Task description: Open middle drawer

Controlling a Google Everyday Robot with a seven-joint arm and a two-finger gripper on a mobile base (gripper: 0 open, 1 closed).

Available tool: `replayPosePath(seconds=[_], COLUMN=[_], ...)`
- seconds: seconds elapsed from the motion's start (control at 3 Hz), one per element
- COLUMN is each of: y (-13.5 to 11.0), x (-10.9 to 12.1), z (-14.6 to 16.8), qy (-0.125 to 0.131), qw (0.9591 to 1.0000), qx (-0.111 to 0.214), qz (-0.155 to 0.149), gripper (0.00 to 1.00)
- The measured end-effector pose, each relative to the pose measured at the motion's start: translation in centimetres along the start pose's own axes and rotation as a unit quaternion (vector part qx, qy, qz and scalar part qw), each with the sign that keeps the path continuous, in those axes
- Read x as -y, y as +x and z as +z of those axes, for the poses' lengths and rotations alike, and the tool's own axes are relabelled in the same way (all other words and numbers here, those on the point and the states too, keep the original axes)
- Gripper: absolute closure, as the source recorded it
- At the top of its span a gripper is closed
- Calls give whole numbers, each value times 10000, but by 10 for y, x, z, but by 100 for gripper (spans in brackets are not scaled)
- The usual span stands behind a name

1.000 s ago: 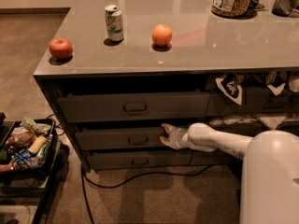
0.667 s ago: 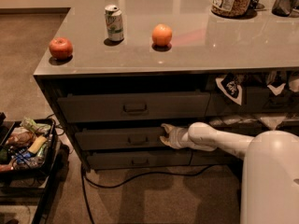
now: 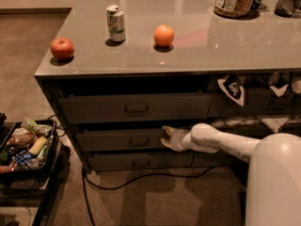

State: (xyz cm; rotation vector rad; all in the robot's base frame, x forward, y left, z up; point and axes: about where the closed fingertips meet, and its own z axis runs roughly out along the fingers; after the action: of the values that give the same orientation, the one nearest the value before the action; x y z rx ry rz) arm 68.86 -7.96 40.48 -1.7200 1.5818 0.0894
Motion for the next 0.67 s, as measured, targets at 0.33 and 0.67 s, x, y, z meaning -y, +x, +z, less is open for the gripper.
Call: replayPosePath(seconds=[0.33,0.67], y=[-1,-3], x=[2,-1], z=[-2,-3], qy=[-2,-48], qw=[10000,10000], qx=[1,65], qz=[1,47], gripper=[78,78])
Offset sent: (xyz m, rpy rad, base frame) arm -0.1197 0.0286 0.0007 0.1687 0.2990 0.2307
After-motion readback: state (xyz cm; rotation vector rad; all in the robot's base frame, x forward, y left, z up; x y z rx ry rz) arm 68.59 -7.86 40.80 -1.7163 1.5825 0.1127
